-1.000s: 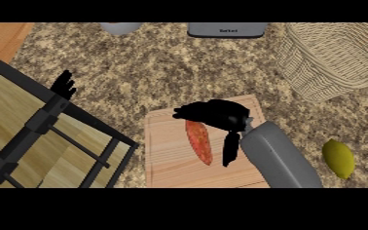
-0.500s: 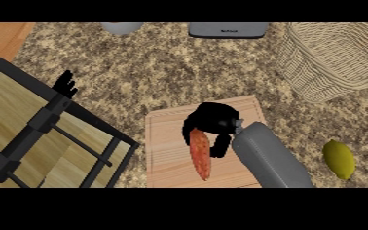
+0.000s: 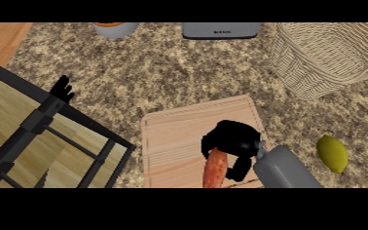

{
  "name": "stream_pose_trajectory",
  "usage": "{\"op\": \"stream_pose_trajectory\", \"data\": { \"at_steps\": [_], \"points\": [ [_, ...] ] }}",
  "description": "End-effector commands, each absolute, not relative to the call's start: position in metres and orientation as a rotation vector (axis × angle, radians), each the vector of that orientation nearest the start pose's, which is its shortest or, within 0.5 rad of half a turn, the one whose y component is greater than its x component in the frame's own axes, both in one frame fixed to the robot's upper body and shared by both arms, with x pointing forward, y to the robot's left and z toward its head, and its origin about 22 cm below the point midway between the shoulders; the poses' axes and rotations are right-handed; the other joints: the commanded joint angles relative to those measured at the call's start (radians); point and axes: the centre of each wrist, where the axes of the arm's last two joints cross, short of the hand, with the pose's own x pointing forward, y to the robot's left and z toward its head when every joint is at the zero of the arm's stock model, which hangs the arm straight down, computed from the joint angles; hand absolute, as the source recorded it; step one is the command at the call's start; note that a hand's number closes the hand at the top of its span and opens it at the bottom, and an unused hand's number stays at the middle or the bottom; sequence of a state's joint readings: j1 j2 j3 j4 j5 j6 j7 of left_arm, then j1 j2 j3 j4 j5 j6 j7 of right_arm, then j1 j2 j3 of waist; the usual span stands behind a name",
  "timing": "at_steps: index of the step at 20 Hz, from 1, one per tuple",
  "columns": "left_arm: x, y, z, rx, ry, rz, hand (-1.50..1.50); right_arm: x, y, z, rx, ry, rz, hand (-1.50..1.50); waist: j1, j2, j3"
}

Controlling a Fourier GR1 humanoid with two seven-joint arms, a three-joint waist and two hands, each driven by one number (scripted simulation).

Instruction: Pick the sweet potato from the cutting board and place it in the basket

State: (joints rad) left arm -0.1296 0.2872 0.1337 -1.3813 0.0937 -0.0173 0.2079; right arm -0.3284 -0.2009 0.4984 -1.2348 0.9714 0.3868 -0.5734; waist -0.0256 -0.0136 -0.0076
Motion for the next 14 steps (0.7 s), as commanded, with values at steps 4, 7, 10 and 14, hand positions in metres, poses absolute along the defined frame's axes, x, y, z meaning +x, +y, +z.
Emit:
{"op": "stream_pose_trajectory", "data": {
  "at_steps": [4,7,10,14],
  "points": [
    [0.262,0.343,0.025,0.262,-1.342,0.036,0.00,0.204,-0.297,-0.030,0.066,-1.397,1.862,1.50,-0.104,-0.017,0.008],
    [0.256,0.346,0.021,0.279,-1.361,0.024,0.00,0.164,-0.328,-0.026,0.188,-1.485,1.642,1.50,-0.100,-0.007,0.006],
    [0.258,0.343,0.026,0.280,-1.349,0.014,0.00,0.143,-0.351,-0.009,0.306,-1.630,1.473,1.50,-0.095,-0.003,0.006],
    [0.250,0.353,0.029,0.270,-1.363,0.024,0.00,0.122,-0.357,0.019,0.371,-1.838,1.286,1.50,-0.090,-0.008,0.004]
  ]
}}
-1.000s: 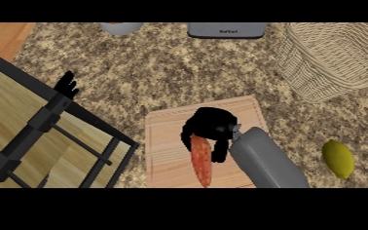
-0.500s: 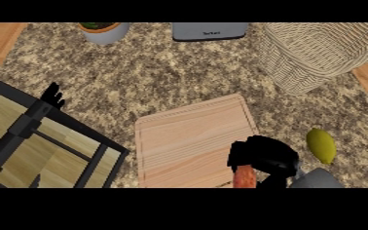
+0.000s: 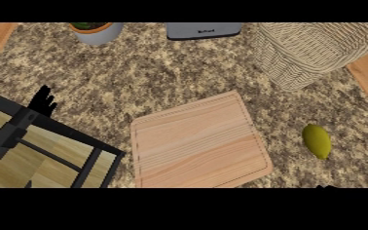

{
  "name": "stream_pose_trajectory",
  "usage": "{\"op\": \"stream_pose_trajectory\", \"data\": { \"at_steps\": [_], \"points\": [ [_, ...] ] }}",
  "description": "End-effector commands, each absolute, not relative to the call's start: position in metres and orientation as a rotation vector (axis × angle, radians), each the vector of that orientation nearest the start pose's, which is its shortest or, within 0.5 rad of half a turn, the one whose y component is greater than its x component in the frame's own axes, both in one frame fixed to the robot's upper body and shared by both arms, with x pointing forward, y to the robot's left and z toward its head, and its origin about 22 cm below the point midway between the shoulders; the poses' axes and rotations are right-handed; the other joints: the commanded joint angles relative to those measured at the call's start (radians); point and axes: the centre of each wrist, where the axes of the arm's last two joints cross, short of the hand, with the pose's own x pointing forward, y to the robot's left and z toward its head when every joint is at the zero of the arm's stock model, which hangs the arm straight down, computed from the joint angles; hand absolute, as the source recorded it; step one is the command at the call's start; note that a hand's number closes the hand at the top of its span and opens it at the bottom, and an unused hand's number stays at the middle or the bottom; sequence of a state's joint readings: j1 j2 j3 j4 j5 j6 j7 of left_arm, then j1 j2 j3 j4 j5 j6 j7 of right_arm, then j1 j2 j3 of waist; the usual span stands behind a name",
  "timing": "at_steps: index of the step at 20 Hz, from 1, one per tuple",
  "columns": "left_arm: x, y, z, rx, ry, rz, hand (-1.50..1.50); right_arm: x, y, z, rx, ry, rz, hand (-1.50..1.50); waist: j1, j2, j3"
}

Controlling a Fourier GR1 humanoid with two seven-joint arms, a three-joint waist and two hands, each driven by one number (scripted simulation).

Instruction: Pick the sweet potato from the cutting board and place it in the basket

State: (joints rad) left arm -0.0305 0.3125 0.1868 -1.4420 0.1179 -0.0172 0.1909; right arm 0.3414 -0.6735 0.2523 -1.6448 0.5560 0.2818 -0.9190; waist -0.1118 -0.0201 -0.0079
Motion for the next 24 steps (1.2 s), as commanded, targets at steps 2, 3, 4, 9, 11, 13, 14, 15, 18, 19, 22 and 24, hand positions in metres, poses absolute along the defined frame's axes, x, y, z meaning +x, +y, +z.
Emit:
{"op": "stream_pose_trajectory", "data": {
  "at_steps": [2,3,4,9,11,13,14,15,18,19,22,24],
  "points": [
    [0.246,0.346,0.026,0.267,-1.361,0.006,0.00,0.120,-0.371,0.044,0.313,-1.896,1.213,1.50,0.009,0.000,0.004],
    [0.251,0.341,0.026,0.258,-1.348,-0.006,0.00,0.119,-0.374,0.061,0.281,-1.910,1.220,1.50,0.010,0.003,0.004],
    [0.260,0.335,0.039,0.261,-1.379,-0.017,0.00,0.120,-0.380,0.076,0.254,-1.904,1.202,1.50,0.013,0.005,0.004],
    [0.263,0.327,0.037,0.256,-1.370,-0.013,0.00,0.105,-0.395,0.133,0.142,-1.945,1.117,1.50,0.025,0.007,0.004],
    [0.263,0.337,0.046,0.267,-1.369,-0.027,0.00,0.112,-0.409,0.162,0.069,-1.958,1.097,1.50,0.055,0.011,0.004],
    [0.274,0.332,0.037,0.237,-1.355,-0.022,0.00,0.103,-0.409,0.177,0.032,-1.955,1.063,1.50,0.050,0.013,0.004],
    [0.283,0.329,0.032,0.237,-1.370,-0.021,0.00,0.108,-0.411,0.190,0.011,-1.986,1.060,1.50,0.052,0.017,0.003],
    [0.279,0.330,0.039,0.241,-1.379,-0.044,0.00,0.108,-0.410,0.199,0.008,-1.980,1.035,1.50,0.065,0.016,0.004],
    [0.274,0.338,0.032,0.223,-1.375,-0.072,0.00,0.111,-0.411,0.224,-0.072,-2.004,0.941,1.50,0.087,0.018,0.004],
    [0.282,0.326,0.048,0.198,-1.389,-0.066,0.00,0.114,-0.405,0.230,-0.088,-1.986,0.922,1.50,0.093,0.018,0.005],
    [0.288,0.302,0.045,0.194,-1.400,-0.069,0.00,0.129,-0.405,0.254,-0.149,-1.995,0.855,1.50,0.111,0.022,0.005],
    [0.291,0.314,0.040,0.195,-1.381,-0.073,0.00,0.141,-0.412,0.274,-0.210,-2.007,0.814,1.50,0.118,0.025,0.005]
  ]
}}
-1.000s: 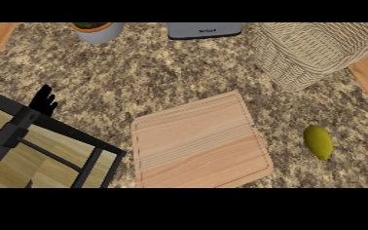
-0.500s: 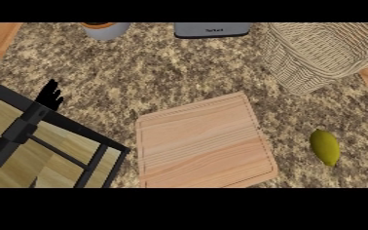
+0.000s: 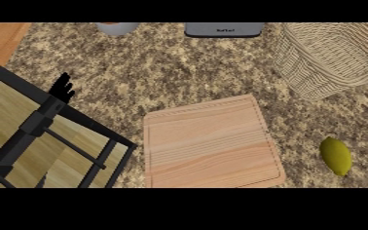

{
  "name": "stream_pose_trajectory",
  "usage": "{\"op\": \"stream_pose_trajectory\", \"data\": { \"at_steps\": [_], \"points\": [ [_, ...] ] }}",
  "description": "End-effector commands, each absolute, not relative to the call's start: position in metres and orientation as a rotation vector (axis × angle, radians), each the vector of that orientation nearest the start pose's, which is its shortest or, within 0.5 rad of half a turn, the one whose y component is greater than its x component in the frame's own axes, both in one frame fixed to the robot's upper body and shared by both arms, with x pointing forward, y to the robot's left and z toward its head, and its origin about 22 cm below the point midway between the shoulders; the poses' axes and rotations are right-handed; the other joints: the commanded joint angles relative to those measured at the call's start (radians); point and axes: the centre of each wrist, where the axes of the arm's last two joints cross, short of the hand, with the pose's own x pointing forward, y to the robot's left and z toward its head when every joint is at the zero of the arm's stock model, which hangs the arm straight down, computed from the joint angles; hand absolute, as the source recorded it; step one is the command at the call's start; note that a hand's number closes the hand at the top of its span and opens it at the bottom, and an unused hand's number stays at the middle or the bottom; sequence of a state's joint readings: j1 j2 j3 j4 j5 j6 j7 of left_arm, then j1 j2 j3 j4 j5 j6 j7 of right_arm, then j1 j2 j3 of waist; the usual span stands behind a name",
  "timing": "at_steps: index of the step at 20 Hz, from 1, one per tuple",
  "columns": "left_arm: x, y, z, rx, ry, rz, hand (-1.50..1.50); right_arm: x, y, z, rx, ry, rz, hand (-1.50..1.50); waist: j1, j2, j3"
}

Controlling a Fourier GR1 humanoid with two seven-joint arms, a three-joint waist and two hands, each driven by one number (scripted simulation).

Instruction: Pick the sweet potato from the cutting board and place it in the basket

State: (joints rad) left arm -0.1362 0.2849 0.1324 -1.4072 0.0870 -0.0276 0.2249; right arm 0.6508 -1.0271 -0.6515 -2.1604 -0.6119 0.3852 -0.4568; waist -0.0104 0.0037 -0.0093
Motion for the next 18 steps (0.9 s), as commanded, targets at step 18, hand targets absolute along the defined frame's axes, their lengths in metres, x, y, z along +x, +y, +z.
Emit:
{"op": "stream_pose_trajectory", "data": {
  "at_steps": [18],
  "points": [
    [0.302,0.316,0.035,0.151,-1.407,-0.103,0.00,0.237,-0.456,0.252,-0.585,-1.901,0.751,1.50,0.063,0.012,0.010]
  ]
}}
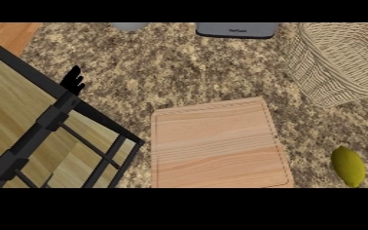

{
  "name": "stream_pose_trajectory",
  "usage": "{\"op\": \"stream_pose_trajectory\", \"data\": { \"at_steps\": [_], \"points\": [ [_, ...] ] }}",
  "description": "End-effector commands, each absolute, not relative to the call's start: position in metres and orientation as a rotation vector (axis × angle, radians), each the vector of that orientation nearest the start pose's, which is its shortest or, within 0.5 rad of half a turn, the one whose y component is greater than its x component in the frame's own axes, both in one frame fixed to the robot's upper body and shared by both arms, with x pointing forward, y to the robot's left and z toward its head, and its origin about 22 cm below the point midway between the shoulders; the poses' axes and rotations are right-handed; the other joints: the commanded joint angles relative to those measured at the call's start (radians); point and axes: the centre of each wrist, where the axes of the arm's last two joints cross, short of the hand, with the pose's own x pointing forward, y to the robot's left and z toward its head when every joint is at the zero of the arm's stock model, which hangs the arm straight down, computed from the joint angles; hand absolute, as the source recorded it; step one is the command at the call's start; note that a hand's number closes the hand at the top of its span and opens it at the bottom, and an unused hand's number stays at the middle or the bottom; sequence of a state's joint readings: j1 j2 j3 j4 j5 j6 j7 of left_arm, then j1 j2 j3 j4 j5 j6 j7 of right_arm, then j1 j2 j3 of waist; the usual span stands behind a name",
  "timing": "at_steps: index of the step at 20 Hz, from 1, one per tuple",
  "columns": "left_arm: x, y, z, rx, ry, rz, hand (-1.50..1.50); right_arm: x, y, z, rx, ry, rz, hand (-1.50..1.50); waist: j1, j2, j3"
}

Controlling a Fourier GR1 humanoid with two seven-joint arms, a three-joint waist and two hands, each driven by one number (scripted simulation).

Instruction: Pick the sweet potato from the cutting board and place it in the basket

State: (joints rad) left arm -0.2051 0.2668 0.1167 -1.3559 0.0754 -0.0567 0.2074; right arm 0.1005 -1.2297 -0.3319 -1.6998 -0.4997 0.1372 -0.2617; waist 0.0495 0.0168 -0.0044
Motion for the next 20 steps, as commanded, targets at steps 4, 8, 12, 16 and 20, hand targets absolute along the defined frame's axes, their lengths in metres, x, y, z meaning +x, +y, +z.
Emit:
{"op": "stream_pose_trajectory", "data": {
  "at_steps": [4,8,12,16,20],
  "points": [
    [0.307,0.298,0.031,0.172,-1.399,-0.105,0.00,0.264,-0.453,0.231,-0.515,-1.912,0.713,1.50,-0.008,-0.005,0.005],
    [0.307,0.291,0.045,0.147,-1.401,-0.115,0.00,0.293,-0.457,0.211,-0.498,-1.903,0.683,1.50,0.004,-0.004,0.006],
    [0.303,0.318,0.040,0.165,-1.393,-0.103,0.00,0.303,-0.468,0.189,-0.654,-1.850,0.451,1.50,-0.005,-0.003,0.005],
    [0.296,0.315,0.043,0.160,-1.408,-0.102,0.00,0.336,-0.451,0.171,-0.582,-1.800,0.542,-1.50,-0.016,-0.010,0.005],
    [0.304,0.293,0.044,0.155,-1.394,-0.105,0.00,0.348,-0.471,0.162,-0.534,-1.847,0.581,-1.50,-0.007,-0.005,0.007]
  ]
}}
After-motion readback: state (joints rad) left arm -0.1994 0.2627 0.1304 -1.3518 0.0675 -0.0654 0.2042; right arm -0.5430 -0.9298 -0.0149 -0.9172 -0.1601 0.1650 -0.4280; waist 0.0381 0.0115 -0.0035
